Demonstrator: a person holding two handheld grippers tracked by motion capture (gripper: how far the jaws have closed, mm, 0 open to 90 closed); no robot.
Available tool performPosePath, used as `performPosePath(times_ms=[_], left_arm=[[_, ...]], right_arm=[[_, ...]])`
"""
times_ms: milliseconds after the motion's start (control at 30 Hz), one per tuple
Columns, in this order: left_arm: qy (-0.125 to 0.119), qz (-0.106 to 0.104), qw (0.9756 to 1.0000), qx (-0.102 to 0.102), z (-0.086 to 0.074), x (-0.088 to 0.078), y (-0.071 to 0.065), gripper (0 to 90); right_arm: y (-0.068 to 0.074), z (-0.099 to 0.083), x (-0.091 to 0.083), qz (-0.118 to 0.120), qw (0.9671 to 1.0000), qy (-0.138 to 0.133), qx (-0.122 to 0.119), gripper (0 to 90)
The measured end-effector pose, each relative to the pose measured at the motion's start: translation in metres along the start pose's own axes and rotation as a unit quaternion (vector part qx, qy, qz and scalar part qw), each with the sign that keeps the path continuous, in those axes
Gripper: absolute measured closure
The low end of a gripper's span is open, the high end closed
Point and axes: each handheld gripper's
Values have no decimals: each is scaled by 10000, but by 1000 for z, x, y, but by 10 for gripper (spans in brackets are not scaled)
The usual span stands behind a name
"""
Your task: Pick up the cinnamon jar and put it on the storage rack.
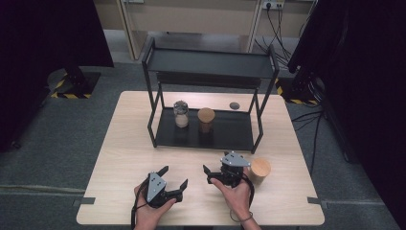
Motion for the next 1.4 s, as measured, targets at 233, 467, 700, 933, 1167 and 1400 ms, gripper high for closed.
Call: performPosePath(times_ms=[233, 467, 700, 933, 1167, 1400], left_arm=[[-2, 4, 10000, -6, 0, 0, 0, 127], [9, 5, 10000, 7, 0, 0, 0, 127], [11, 5, 10000, 2, 0, 0, 0, 127], [5, 5, 10000, -10, 0, 0, 0, 127], [14, 1, 10000, -32, 0, 0, 1, 127], [11, 2, 10000, -27, 0, 0, 1, 127]], right_arm=[[0, -8, -8, 42, 10000, 15, -17, 31], [-2, -13, -12, 210, 9998, 21, -32, 31], [-5, -13, -17, 463, 9989, 27, -100, 33], [-9, -15, -27, 678, 9976, -58, -91, 33], [-21, -17, -41, 868, 9961, -168, 49, 33], [-33, -22, -54, 950, 9952, -218, 86, 34]])
Point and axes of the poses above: each handheld gripper's, and its own axes: x roughly forward along the jaws, z roughly out of its top, y roughly to its left, and after that the axes turned 12 degrees about -z, right-handed
